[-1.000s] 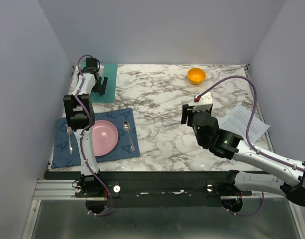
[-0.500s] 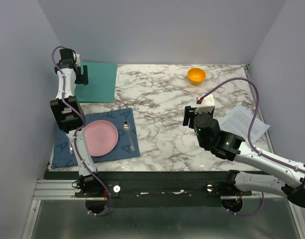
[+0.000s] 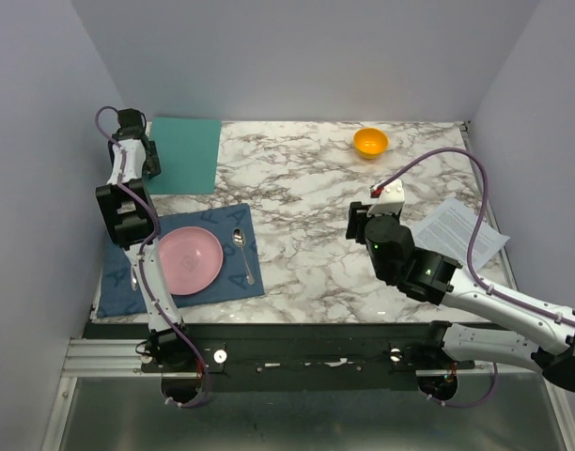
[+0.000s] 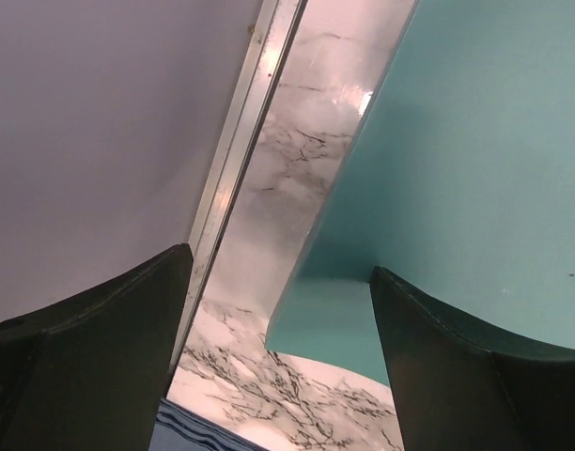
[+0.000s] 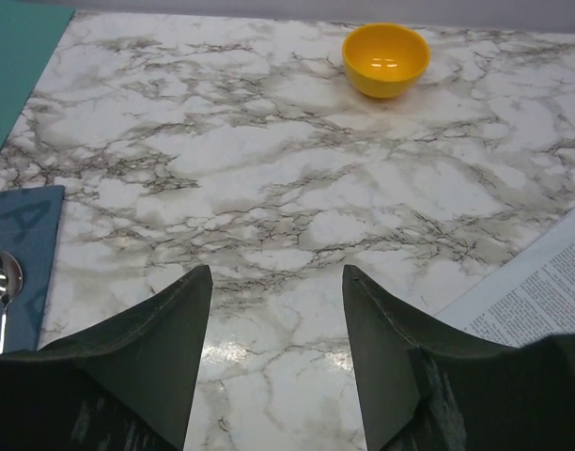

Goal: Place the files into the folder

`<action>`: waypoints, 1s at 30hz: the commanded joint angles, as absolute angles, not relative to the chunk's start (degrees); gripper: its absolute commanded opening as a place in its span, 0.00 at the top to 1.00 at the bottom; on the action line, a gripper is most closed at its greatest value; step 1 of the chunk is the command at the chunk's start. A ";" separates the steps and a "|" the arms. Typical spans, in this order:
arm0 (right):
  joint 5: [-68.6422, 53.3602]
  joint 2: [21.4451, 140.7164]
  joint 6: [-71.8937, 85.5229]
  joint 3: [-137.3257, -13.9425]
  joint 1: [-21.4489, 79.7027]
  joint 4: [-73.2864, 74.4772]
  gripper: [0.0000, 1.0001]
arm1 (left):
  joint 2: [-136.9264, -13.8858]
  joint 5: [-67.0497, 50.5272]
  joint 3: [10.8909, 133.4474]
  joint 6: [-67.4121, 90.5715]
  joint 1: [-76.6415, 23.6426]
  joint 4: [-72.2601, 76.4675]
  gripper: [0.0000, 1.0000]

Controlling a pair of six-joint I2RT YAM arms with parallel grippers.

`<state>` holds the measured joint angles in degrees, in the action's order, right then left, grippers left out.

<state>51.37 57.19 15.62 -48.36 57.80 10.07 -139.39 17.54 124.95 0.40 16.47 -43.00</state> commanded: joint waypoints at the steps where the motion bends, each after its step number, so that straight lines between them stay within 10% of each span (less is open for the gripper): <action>1: 51.94 55.81 17.23 -47.02 58.27 10.46 0.34 | -137.90 23.81 121.64 0.35 17.14 -38.76 0.19; 9: 50.28 56.07 17.84 -47.55 58.27 10.99 0.37 | -136.06 19.79 120.76 -0.26 18.28 -38.76 0.57; 30: 49.83 56.69 19.25 -47.72 58.36 11.16 0.43 | -141.85 27.94 123.22 -3.16 18.02 -35.77 0.67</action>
